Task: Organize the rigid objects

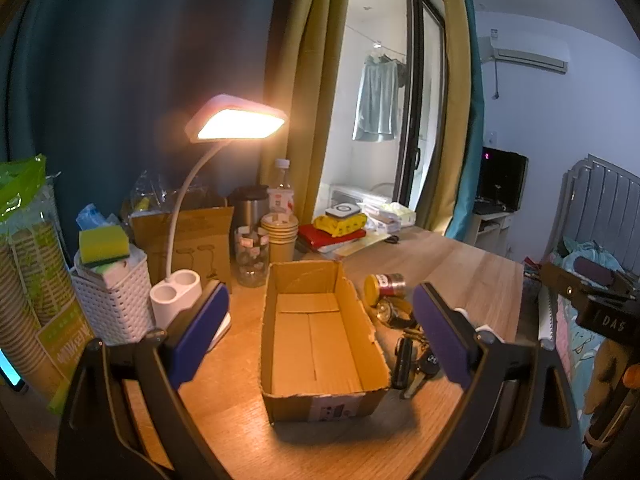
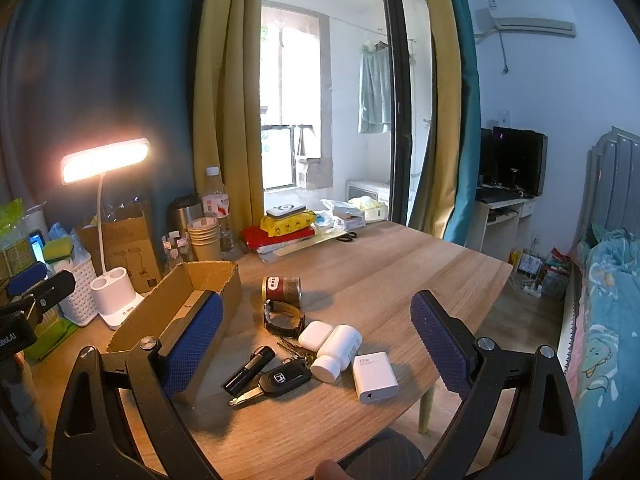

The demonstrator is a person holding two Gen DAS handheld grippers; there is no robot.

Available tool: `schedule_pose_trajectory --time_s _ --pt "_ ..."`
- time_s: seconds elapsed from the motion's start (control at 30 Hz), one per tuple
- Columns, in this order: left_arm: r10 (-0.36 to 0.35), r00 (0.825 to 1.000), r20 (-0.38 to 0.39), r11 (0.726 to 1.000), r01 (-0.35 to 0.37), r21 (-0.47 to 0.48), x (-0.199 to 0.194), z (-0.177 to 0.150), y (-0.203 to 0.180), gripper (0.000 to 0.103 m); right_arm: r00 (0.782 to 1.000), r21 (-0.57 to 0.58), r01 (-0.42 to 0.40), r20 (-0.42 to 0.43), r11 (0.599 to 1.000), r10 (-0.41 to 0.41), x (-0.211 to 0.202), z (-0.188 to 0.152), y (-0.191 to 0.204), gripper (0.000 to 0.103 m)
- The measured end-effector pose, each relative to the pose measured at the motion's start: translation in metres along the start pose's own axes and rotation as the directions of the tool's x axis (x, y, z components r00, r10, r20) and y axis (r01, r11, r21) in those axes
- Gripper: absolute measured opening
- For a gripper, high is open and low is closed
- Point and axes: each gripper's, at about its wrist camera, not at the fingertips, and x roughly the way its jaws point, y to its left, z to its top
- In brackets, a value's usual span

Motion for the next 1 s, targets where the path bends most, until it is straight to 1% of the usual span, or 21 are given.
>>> schedule_pose_trajectory --time_s 0.77,0.83,1.0 --pt "-0.001 1.000 -0.005 1.000 0.001 0.000 0.0013 0.0007 0.0013 0.094 1.000 0.000 -0.002 -0.005 1.000 0.002 0.0007 -0.0011 -0.0002 0.097" --pt "-0.001 1.000 -0.005 1.000 0.001 -0.002 0.0018 0.0006 0.0019 0.094 1.000 0.001 -0.003 -0.008 1.000 0.003 0.0009 -0.0051 -0.0017 0.097" --pt "0.002 1.000 -0.023 1.000 -0.002 -0.013 0.0070 -0.0004 0.0053 0.094 1.000 0.005 -0.004 -0.015 1.000 0.004 0.0028 -0.0081 -0.0031 0.097"
